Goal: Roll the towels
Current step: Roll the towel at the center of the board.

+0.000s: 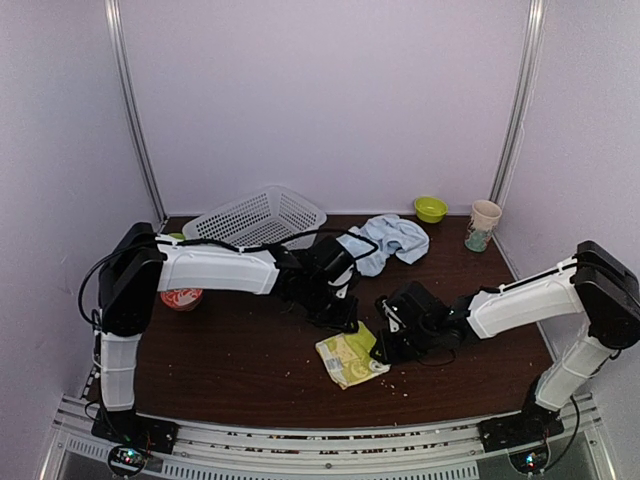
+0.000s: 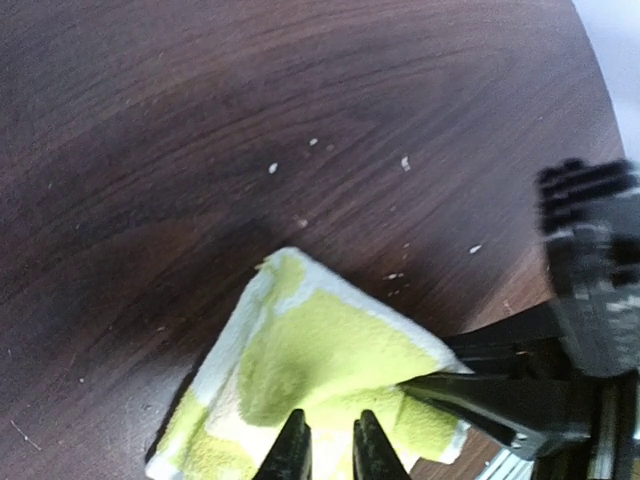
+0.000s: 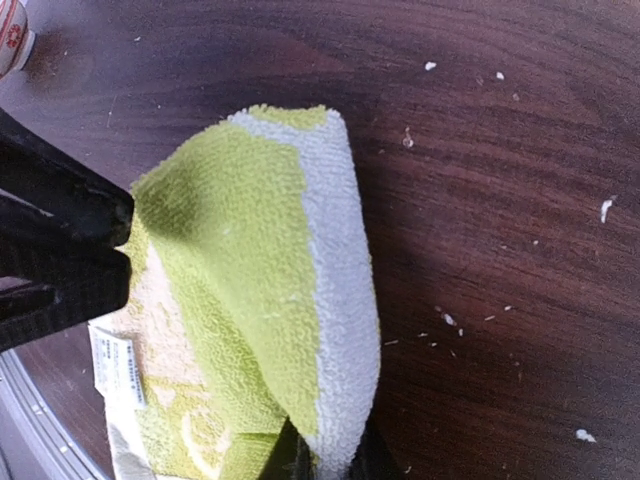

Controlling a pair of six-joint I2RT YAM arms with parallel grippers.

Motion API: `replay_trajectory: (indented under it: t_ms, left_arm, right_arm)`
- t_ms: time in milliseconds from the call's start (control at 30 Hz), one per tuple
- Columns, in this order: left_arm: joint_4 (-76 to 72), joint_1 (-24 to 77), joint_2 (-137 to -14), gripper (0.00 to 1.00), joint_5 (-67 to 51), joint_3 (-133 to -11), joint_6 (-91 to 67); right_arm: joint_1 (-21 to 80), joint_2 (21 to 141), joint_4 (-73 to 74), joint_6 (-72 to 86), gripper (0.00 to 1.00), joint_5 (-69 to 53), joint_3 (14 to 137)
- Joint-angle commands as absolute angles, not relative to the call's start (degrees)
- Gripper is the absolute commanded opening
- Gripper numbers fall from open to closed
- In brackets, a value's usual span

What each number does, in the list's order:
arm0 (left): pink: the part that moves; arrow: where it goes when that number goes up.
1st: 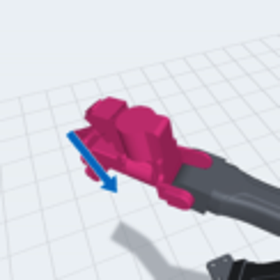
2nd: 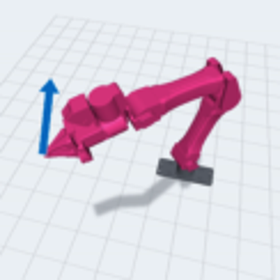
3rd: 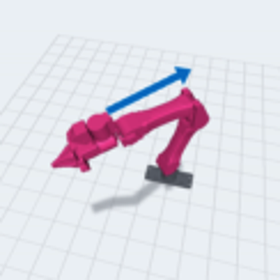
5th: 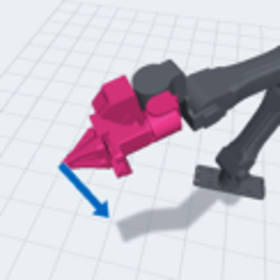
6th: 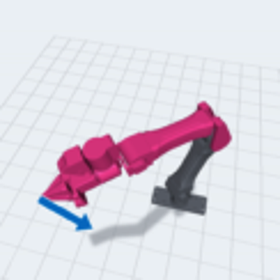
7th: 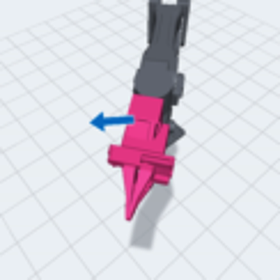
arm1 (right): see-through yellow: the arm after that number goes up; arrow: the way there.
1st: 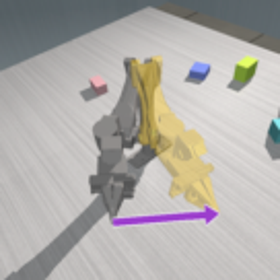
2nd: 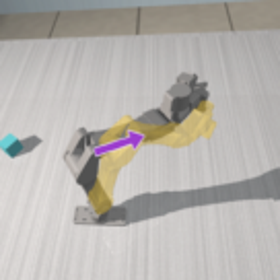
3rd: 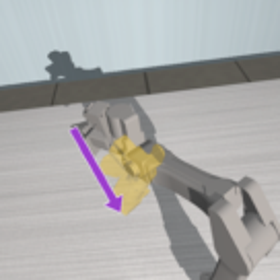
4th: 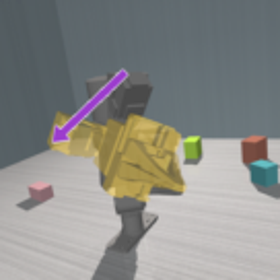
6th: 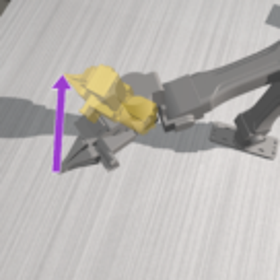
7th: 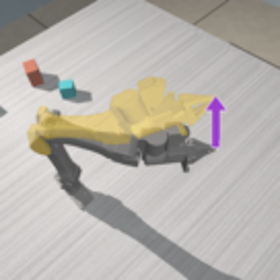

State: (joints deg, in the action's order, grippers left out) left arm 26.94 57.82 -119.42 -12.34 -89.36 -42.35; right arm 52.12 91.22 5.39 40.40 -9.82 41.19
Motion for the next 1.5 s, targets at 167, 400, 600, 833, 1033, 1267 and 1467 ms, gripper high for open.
replay_trajectory:
  t_ms: [167, 400, 600, 833, 1033, 1267, 1467]
  left_arm:
    - [24.43, 57.92, -109.6, 0.14, -7.8, -79.59, -43.89]
    - [22.36, 57.92, -104.11, 0.14, -5.71, -72.32, -45.65]
    - [20.28, 57.92, -102.53, 0.13, -5.53, -68.56, -46.56]
    - [16.5, 57.92, -104.61, 0.13, -8.75, -69.8, -46.62]
    - [12.81, 57.92, -110.37, 0.14, -13.57, -76.65, -46.16]
    - [10.9, 58.45, -116.79, 0.13, -17.74, -82.28, -47.11]
    - [12.2, 58.36, -119.82, 0.13, -17.52, -84.38, -46.73]
  right_arm:
    - [56.84, 91.69, 24.16, 38.32, 0.0, 9.61, 46.79]
    - [62.54, 95.97, 32.94, 39.69, 0.0, 19.98, 53.66]
    - [66.24, 99.89, 38.4, 41.37, 0.0, 26.59, 58.56]
    - [68.4, 101.82, 36.16, 42.1, 0.0, 26.03, 58.51]
    - [68.39, 100.58, 33.56, 41.02, 0.0, 24.67, 57.07]
    - [68.43, 99.3, 32.39, 40.13, 0.0, 23.95, 55.9]
    - [68.39, 99.15, 31.65, 39.43, 0.0, 22.8, 56.01]
